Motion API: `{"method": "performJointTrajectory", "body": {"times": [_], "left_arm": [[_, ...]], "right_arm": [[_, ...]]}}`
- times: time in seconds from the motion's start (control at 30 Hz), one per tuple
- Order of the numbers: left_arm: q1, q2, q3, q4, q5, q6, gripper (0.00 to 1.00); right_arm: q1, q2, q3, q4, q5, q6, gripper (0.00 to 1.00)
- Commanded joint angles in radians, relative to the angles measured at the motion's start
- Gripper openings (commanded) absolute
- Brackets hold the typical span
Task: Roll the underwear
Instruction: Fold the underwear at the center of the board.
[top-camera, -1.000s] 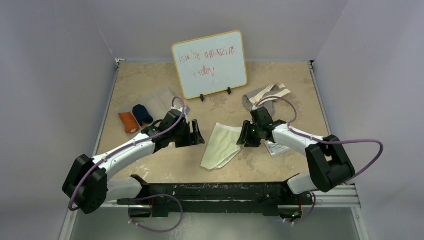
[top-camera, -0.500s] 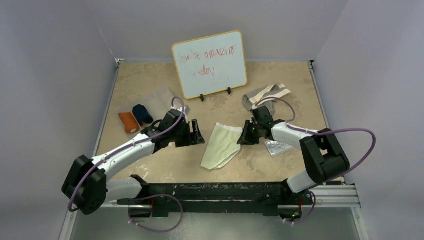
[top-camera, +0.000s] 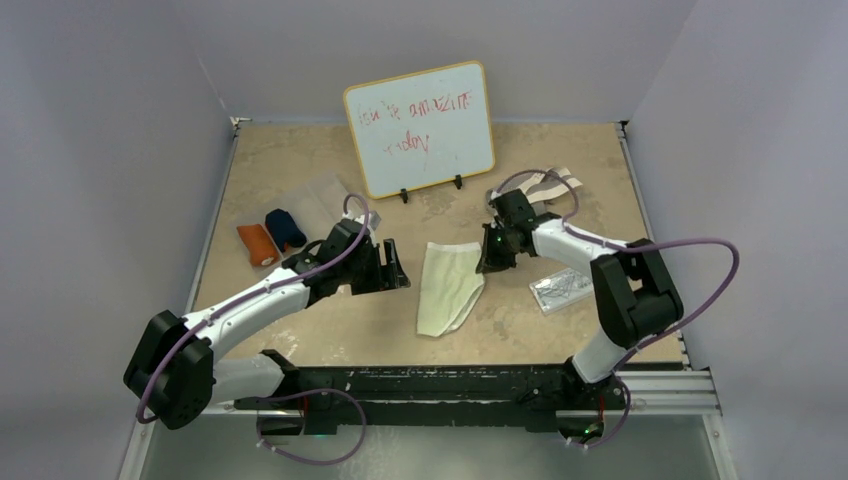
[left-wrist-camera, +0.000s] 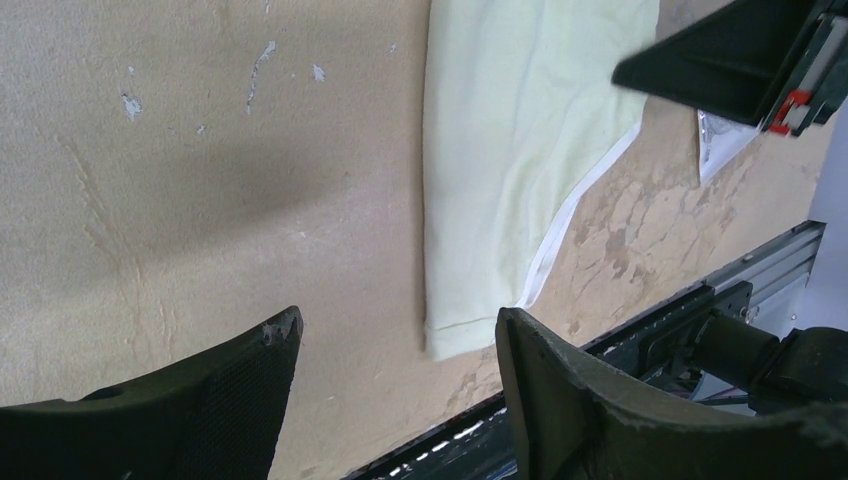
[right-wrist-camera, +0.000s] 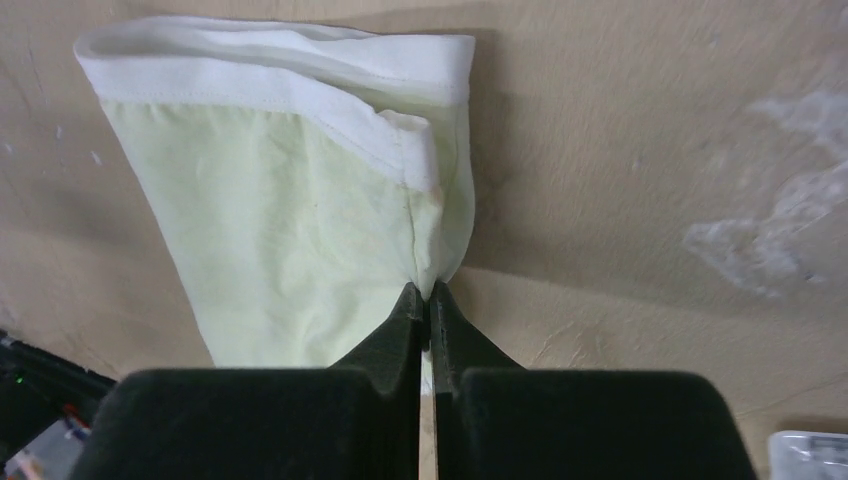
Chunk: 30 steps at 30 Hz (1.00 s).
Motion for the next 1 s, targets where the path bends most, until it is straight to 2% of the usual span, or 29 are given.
{"method": "performJointTrajectory", "body": {"times": [0.0,0.2,0.4,0.97], "left_arm": [[0.004,-0.003,0.012,0.021,-0.016,-0.018,0.69],[0.006,0.016,0.028,0.005,-0.064,-0.045,0.69],[0.016,0.071,0.061,0.028,-0.053,-0.054,0.69],[0.061,0.239,0.075,0.215,0.073,-0.072,0.64]], "right_arm": [[0.01,0.06,0.155,-0.176,0.117,-0.087,0.0],[0.069,0.117,0.285,-0.288,0.212,-0.086,0.0],[0.137,0.155,0.391,-0.38,0.345,-0.05,0.0],[0.253,0.246,0.586,-0.486,0.443,0.056,0.04]]}}
